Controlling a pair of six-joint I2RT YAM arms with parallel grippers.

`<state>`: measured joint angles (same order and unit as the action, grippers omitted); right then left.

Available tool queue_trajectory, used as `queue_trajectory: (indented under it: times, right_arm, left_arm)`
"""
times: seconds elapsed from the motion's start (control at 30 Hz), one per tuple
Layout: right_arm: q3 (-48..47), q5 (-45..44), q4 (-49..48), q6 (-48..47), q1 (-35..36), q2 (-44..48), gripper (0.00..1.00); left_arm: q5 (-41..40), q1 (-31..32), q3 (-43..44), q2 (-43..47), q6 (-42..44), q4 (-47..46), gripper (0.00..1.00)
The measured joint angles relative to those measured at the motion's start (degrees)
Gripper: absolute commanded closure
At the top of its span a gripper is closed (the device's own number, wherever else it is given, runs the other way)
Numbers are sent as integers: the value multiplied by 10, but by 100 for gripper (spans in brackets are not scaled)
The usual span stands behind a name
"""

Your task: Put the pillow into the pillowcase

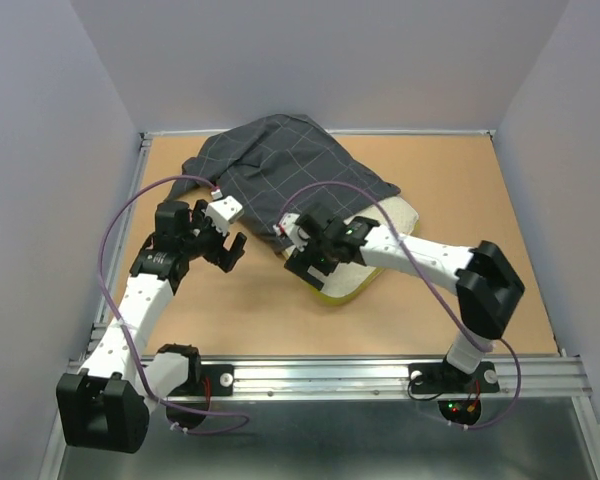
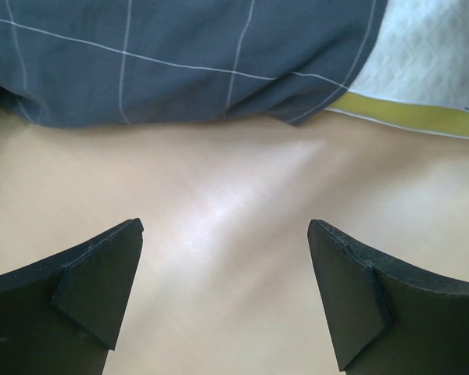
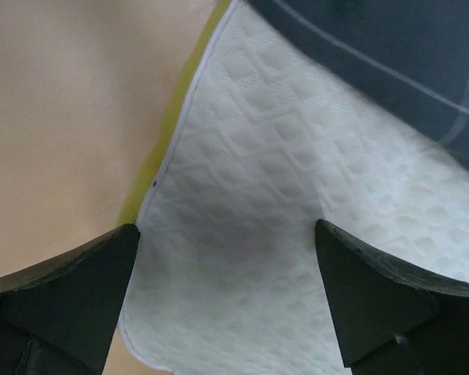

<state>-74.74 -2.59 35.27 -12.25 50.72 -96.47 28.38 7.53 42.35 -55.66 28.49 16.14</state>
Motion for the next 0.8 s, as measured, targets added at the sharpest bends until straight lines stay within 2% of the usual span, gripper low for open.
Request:
queue_trajectory:
  times: [0.2, 0.23, 0.27, 0.3, 0.33, 0.37, 0.47, 0.6, 0.8]
  right_arm:
    - [0, -60, -17, 19, 34, -95, 2]
    - [0, -61, -22, 23, 33, -96, 13]
    - [0, -61, -23, 24, 33, -96, 33]
    - [0, -61, -26, 24, 33, -97, 75]
    - [0, -61, -27, 27, 33, -98, 97]
    - [0, -67, -29, 26, 33, -99, 100]
    - [-1, -59, -36, 34, 21, -92, 100]
    - [-16, 3, -22, 52, -17, -69, 100]
    - [-68, 74, -10, 76, -67, -16, 99]
  left_arm:
    - [-7, 0, 0, -29, 51, -19, 1]
    - [-6, 0, -3, -34, 61, -27, 1]
    - [-6, 0, -6, -35, 67, -32, 1]
    - [-3, 0, -11, -36, 78, -40, 1]
    - [0, 0, -22, -36, 92, -49, 1]
    - [3, 0, -28, -35, 104, -53, 1]
    - [24, 0, -66, -32, 153, -73, 1]
    - [54, 3, -116, -28, 202, -113, 1]
    - [72, 42, -120, -87, 175, -214, 3]
